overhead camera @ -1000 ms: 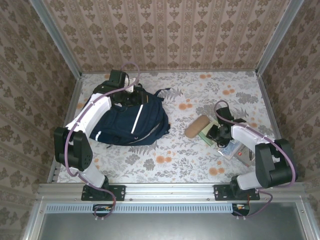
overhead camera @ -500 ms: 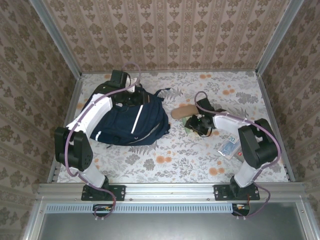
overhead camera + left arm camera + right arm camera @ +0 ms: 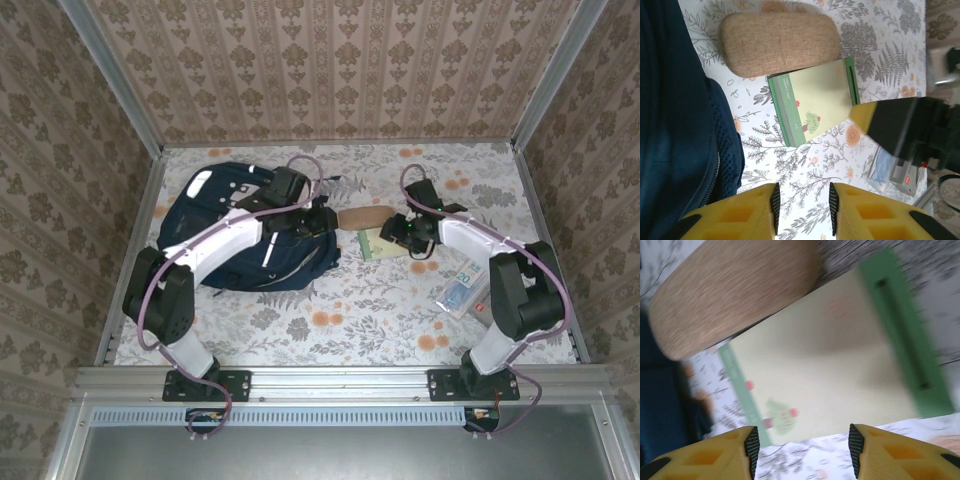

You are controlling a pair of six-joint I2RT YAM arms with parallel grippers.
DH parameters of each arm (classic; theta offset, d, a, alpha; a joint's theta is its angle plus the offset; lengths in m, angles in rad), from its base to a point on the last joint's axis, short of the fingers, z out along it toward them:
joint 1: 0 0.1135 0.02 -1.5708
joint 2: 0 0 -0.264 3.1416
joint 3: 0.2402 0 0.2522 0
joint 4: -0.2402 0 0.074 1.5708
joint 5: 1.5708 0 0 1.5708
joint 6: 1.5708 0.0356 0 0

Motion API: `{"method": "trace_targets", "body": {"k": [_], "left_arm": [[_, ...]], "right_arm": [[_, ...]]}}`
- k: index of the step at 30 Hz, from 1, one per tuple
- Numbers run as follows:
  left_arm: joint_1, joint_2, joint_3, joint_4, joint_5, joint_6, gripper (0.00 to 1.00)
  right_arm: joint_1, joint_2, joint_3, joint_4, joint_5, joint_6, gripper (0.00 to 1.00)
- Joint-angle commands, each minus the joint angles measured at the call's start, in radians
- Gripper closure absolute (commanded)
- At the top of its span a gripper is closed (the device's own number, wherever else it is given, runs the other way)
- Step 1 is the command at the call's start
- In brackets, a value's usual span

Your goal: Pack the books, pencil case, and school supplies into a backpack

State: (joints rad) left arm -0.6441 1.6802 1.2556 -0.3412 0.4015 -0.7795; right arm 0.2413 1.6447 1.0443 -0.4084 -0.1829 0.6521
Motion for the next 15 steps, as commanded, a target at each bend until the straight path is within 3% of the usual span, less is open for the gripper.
{"method": "trace_targets", "body": {"k": [1,7,15], "left_arm": [[-0.045,0.050,0.016,0.054,-0.057,-0.103,0.67],[-0.091,0.163,0.064,0.076,-0.039,-0.162,0.71],[-0.115,0.303,0.171,0.052,-0.018,-0.145,0.67]], "right_arm": [[-0.033,-0.007,-0.012,-0.026,0.030,-0.116,0.45],[-0.079,0.092,0.048,-0.044,0.013,-0.180,0.43],[-0.099,0.134,0.083,-0.047,0.025,-0.214,0.42]]}}
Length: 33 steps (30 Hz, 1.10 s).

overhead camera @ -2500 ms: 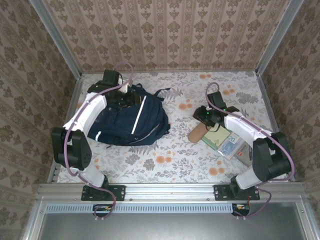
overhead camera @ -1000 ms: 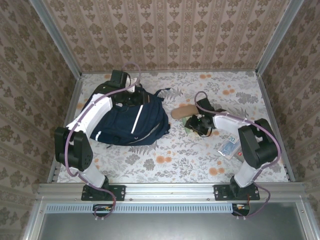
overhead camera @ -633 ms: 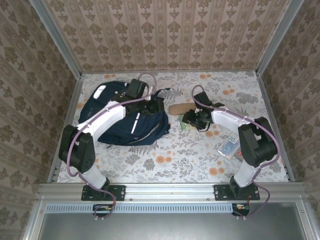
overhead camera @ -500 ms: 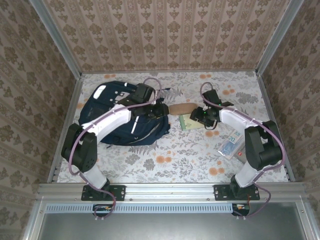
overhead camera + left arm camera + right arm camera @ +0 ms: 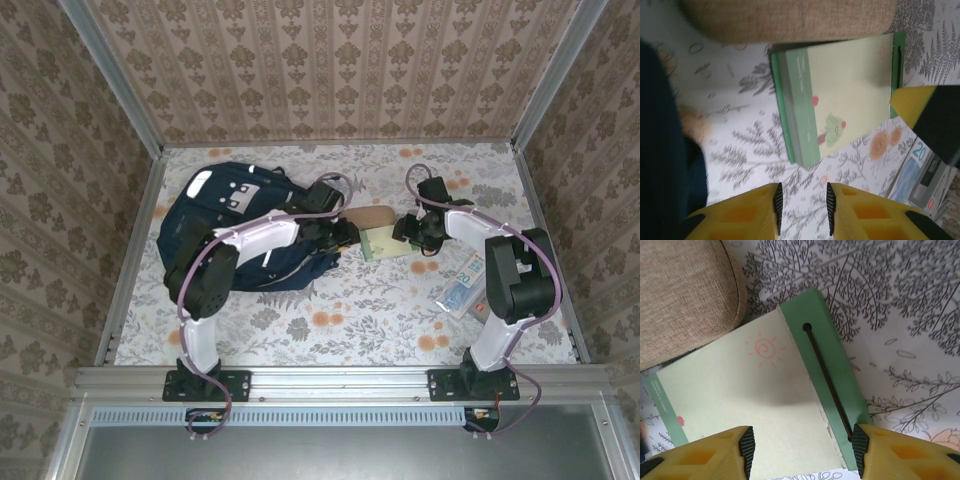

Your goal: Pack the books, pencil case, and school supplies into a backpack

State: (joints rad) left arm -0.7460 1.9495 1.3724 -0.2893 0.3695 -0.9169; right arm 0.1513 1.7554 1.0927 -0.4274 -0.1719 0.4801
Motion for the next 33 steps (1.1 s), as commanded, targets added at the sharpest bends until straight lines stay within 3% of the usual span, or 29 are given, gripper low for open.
{"method": "trace_targets", "body": {"k": [1,15,22,33], "left_arm": [[-0.017,0.047,0.065,-0.002,0.013,-0.002,0.67],[-0.032,0.186,0.158,-0.070,0.002,0.004,0.63],[-0.033,0.230,0.197,-0.100,-0.017,0.004,0.63],[-0.032,0.273,0.220,-0.139,-0.018,0.014,0.76]], "right_arm": [[-0.011,0.025,0.036,-0.031,0.017,-0.045,0.42],[-0.043,0.022,0.044,-0.024,0.034,-0.075,0.39],[-0.052,0.066,0.064,0.000,-0.014,-0.110,0.36],[-0.053,0.143,0.068,0.034,-0.158,-0.114,0.36]]}}
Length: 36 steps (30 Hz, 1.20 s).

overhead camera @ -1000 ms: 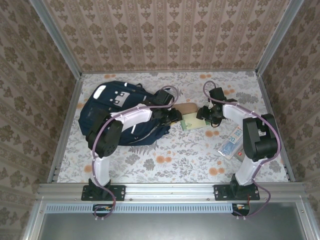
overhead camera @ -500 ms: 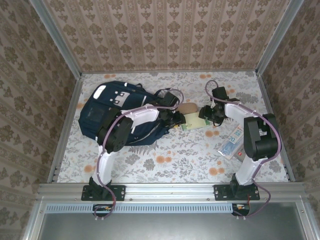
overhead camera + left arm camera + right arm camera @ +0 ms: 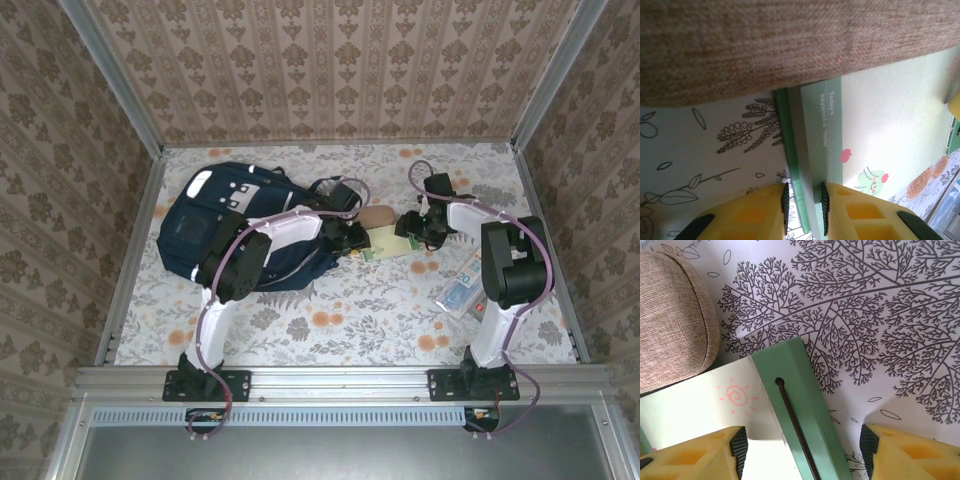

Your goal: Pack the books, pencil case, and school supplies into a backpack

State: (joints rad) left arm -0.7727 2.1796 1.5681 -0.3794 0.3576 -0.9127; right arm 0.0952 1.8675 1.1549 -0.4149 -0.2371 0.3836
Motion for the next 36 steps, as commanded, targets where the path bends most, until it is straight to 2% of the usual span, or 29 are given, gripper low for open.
{"method": "trace_targets", "body": {"k": [1,7,15,23,32,36], "left_arm": [[-0.003,0.048,0.028,-0.052,-0.008,0.012,0.77],[0.006,0.054,0.027,-0.055,0.000,0.023,0.84],[0.028,0.044,0.008,-0.068,0.015,0.070,0.85],[0.053,0.029,-0.025,-0.068,0.047,0.116,0.85],[0.065,0.023,-0.039,-0.046,0.113,0.165,0.86],[0.068,0.025,-0.041,-0.050,0.122,0.176,0.86]], "right_arm": [[0.003,0.029,0.005,0.024,-0.133,-0.009,0.36],[0.005,0.001,-0.033,0.078,-0.362,0.024,0.38],[0.003,-0.102,-0.085,0.151,-0.593,0.076,0.40],[0.002,-0.145,-0.100,0.148,-0.644,0.089,0.41],[0.010,0.000,-0.027,0.138,-0.669,0.093,0.44],[0.012,0.026,-0.006,0.133,-0.665,0.086,0.49]]}}
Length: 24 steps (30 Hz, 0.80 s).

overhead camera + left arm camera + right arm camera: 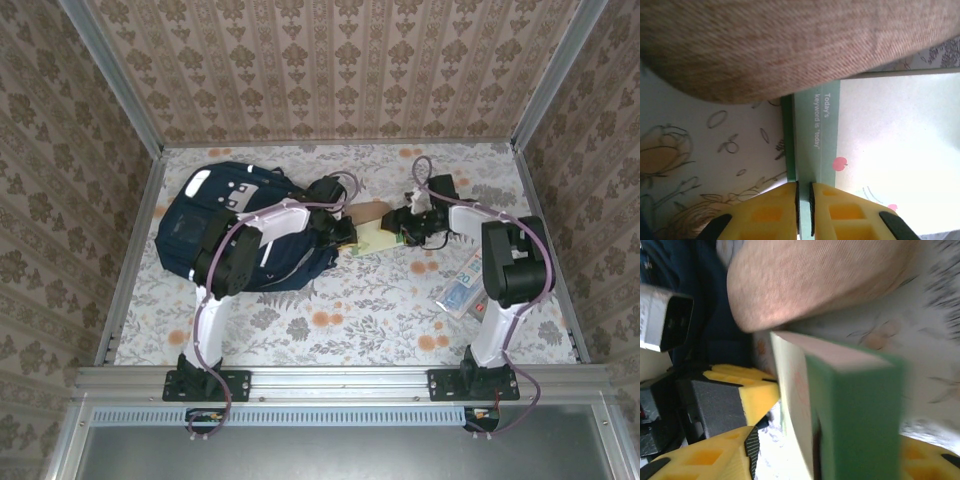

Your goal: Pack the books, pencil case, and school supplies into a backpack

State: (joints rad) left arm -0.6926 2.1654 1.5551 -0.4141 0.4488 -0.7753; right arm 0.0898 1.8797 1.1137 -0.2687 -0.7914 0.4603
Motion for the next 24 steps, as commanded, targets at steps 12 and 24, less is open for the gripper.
{"method": "trace_targets", "body": {"k": [12,24], "left_arm": [[0.002,0.030,-0.022,-0.027,0.032,0.057,0.86],[0.005,0.001,0.021,-0.068,0.031,0.074,0.81]], "right_arm": [[-0.025,-0.040,0.026,-0.045,-0.049,-0.009,0.53],[-0.039,-0.065,0.004,-0.017,-0.033,0.017,1.00]]}}
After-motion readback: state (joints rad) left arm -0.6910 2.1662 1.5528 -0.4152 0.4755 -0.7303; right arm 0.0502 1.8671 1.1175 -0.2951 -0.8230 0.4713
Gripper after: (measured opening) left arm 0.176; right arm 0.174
